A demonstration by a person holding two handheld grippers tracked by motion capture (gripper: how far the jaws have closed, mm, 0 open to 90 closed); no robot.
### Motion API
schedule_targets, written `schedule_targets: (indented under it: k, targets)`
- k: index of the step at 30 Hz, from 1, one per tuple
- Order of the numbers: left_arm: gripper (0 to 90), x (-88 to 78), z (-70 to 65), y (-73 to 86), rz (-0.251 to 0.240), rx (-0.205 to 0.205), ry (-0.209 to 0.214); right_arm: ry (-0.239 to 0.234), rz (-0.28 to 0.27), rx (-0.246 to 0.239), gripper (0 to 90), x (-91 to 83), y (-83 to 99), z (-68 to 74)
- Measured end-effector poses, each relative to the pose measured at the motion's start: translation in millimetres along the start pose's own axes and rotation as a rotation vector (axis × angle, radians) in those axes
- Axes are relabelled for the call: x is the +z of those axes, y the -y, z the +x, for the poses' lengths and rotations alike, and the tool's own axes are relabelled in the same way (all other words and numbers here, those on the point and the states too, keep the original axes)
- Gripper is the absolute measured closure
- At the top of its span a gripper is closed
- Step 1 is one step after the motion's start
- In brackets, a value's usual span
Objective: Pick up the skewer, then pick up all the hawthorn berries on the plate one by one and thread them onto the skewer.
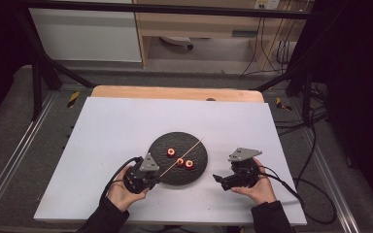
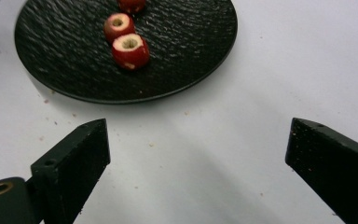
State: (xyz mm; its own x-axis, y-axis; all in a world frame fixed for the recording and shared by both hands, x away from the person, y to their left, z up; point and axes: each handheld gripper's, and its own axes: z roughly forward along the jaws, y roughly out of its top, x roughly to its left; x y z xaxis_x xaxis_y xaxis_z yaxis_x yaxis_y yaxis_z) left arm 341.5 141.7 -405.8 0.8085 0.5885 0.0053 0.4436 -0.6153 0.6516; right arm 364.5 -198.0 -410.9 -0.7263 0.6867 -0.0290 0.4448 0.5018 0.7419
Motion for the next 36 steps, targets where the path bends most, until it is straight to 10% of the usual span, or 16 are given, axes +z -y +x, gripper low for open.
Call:
schedule_targets:
  k: [16, 36]
  targets:
    - [88.3, -15.4, 17.6, 42.5, -0.064, -0.086, -0.036, -0.061, 0.024, 0.084, 1.2, 13.5, -35.9, 6.2]
    - [88.3, -21.9, 23.2, 56.0, -0.081, -0.107, -0.031, -0.120, 0.224, -0.041, 9.2, 54.3, -83.6, 22.2]
